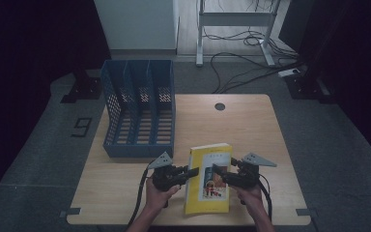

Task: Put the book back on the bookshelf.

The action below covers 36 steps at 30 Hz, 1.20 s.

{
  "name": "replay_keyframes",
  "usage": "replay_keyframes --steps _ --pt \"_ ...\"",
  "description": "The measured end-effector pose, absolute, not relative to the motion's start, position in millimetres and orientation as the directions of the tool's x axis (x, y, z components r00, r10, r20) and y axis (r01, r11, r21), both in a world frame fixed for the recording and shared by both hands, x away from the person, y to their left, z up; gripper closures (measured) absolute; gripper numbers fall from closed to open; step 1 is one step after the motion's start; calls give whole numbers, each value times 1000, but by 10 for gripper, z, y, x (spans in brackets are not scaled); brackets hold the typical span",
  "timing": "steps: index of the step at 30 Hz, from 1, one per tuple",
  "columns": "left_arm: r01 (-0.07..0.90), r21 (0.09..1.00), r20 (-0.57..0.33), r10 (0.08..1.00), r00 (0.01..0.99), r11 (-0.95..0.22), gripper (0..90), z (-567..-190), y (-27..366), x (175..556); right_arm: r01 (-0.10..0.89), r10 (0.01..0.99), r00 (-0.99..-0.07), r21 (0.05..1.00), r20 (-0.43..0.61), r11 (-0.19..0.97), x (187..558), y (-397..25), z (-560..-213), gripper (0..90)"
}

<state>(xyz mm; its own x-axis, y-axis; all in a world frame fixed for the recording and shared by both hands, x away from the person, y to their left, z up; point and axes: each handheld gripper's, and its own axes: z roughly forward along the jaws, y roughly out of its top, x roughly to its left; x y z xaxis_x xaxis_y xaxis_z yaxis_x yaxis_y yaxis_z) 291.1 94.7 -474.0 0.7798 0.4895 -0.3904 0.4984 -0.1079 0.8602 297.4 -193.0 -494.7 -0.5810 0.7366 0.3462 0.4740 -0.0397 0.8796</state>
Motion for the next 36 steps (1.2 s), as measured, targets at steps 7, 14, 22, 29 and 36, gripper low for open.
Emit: replay_keyframes --steps 7,14,22,29,36 --pt "452 884 -346 479 807 -123 753 -4659 882 2866 421 742 -582 904 332 -74 2905 -2006 -4811 263" --pt "451 883 -340 484 806 -131 755 -4676 889 2873 399 746 -582 913 322 -83 2881 -2017 -4785 280" --pt "458 880 -348 486 802 -127 755 -4694 910 2873 399 742 -587 913 323 -82 2876 -2006 -4790 289" --pt "447 885 -339 484 807 -127 754 -4672 901 2863 389 756 -573 917 316 -89 2857 -1989 -4779 291" --pt "429 893 -311 497 810 -140 752 -4667 916 2852 319 765 -584 943 271 -91 2774 -1960 -4680 305"
